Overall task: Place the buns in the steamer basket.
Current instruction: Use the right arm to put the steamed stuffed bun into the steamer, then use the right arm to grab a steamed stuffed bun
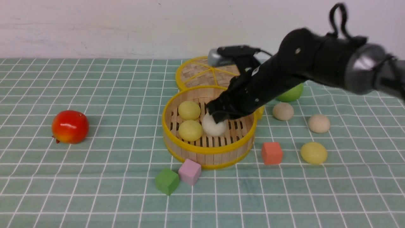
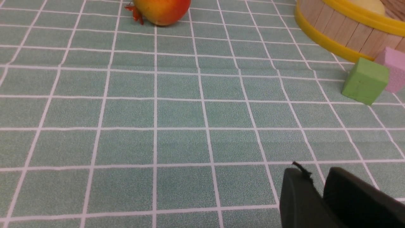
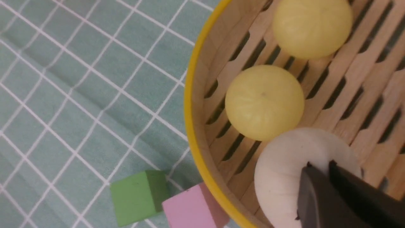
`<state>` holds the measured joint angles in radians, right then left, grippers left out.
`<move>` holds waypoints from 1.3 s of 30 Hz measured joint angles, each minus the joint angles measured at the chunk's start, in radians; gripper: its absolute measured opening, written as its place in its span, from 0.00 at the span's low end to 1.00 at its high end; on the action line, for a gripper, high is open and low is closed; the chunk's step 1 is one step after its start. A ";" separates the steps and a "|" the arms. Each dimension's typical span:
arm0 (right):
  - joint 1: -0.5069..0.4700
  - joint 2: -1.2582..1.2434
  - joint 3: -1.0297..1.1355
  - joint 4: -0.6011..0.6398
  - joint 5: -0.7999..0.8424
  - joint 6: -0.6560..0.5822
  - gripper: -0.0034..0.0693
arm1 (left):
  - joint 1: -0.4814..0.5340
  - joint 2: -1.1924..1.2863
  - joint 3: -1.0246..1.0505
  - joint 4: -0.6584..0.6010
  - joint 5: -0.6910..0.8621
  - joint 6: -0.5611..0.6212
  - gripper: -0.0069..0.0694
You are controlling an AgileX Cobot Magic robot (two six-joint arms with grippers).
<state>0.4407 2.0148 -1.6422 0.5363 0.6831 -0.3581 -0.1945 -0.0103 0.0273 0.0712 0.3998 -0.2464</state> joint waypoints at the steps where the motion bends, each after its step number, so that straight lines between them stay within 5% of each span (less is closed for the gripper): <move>1: 0.000 0.005 0.000 0.001 -0.004 -0.002 0.05 | 0.000 0.000 0.000 0.000 0.000 0.000 0.25; 13: 0.000 0.061 0.000 -0.019 -0.068 -0.031 0.08 | 0.000 0.000 0.000 0.000 0.000 0.000 0.27; 22: 0.000 0.061 0.000 -0.053 -0.047 -0.031 0.22 | 0.000 0.000 0.000 0.000 0.000 0.000 0.28; 30: -0.001 0.037 0.000 -0.059 0.007 -0.025 0.45 | 0.000 0.000 0.000 0.000 0.000 0.000 0.29; 39: -0.097 -0.126 -0.018 -0.179 0.142 0.095 0.50 | 0.000 0.000 0.000 0.000 0.000 0.000 0.30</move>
<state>0.3440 1.8889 -1.6599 0.3577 0.8247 -0.2629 -0.1945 -0.0103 0.0273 0.0712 0.3998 -0.2464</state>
